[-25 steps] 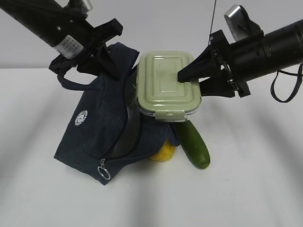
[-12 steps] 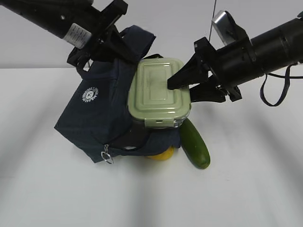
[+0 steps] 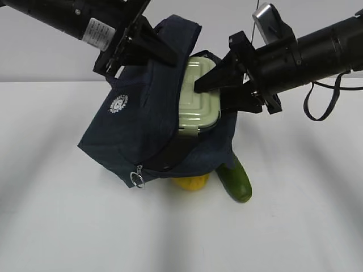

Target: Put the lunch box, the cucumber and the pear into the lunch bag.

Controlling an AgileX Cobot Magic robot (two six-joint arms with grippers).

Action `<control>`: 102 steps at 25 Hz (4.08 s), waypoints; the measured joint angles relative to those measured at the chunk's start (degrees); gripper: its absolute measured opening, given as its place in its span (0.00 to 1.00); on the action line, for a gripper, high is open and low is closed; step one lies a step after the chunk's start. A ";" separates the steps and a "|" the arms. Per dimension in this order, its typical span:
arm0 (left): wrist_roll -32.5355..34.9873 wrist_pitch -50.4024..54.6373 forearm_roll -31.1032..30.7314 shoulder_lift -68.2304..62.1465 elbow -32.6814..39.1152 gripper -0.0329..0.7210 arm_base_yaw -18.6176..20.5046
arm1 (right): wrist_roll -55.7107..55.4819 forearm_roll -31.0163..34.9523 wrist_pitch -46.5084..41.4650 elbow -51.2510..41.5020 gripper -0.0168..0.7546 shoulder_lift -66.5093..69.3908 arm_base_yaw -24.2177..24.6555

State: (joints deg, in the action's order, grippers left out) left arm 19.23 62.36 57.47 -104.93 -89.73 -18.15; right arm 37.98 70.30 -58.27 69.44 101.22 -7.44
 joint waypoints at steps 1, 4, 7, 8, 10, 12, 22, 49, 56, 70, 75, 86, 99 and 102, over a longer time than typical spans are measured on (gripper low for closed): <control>0.11 0.01 0.34 0.00 0.00 0.04 0.00 | 0.36 0.72 0.00 0.46 0.52 0.00 0.00; 0.49 -0.06 1.44 0.00 0.00 0.04 0.00 | 1.05 1.96 0.00 2.56 0.52 0.46 -0.09; 1.41 0.72 3.60 -0.68 -0.28 0.04 0.00 | 1.28 2.29 -1.09 5.74 0.52 2.10 -0.09; 1.71 1.26 4.43 -1.35 -0.52 0.04 0.05 | 1.35 2.29 -1.61 6.52 0.52 2.93 -0.09; 2.09 2.11 6.04 -2.91 -0.50 0.04 0.17 | 1.41 2.29 -2.17 8.00 0.52 4.56 -0.09; 2.24 2.51 6.72 -4.45 -0.50 0.04 0.50 | 1.41 1.78 -2.20 8.52 0.52 6.07 -0.09; 2.33 2.77 4.93 -5.93 -0.50 0.04 5.20 | 1.41 3.11 -2.48 9.21 0.52 9.49 -0.23; 12.72 4.50 16.97 -15.03 -0.54 0.04 7.96 | -4.56 -3.79 0.69 26.50 0.52 27.38 -9.33; 12.83 3.79 16.78 -15.04 -0.54 0.04 8.07 | -0.56 1.85 0.35 26.77 0.52 29.31 -9.46; 11.94 5.31 18.35 -13.78 -0.51 0.04 9.06 | -0.21 2.24 -7.34 27.70 0.83 28.75 -6.09; 8.40 5.24 11.24 -10.39 -0.51 0.04 12.05 | -4.05 -5.86 -9.17 29.68 0.82 22.60 -2.72; 0.69 5.79 -13.32 -7.94 -0.51 0.04 13.39 | -21.85 -45.34 -11.49 29.72 0.79 13.44 -2.44; -0.13 5.74 -14.20 -7.94 -0.51 0.04 13.46 | -24.01 -56.84 -5.26 21.50 0.78 17.59 -9.42; -0.18 5.74 -14.04 -7.94 -0.51 0.04 13.46 | -24.01 -56.99 -3.74 21.50 0.78 19.94 -10.08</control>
State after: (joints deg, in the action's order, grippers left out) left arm 19.05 68.10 43.43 -112.87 -90.24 -4.69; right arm 13.96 13.31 -62.01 90.94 121.16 -17.52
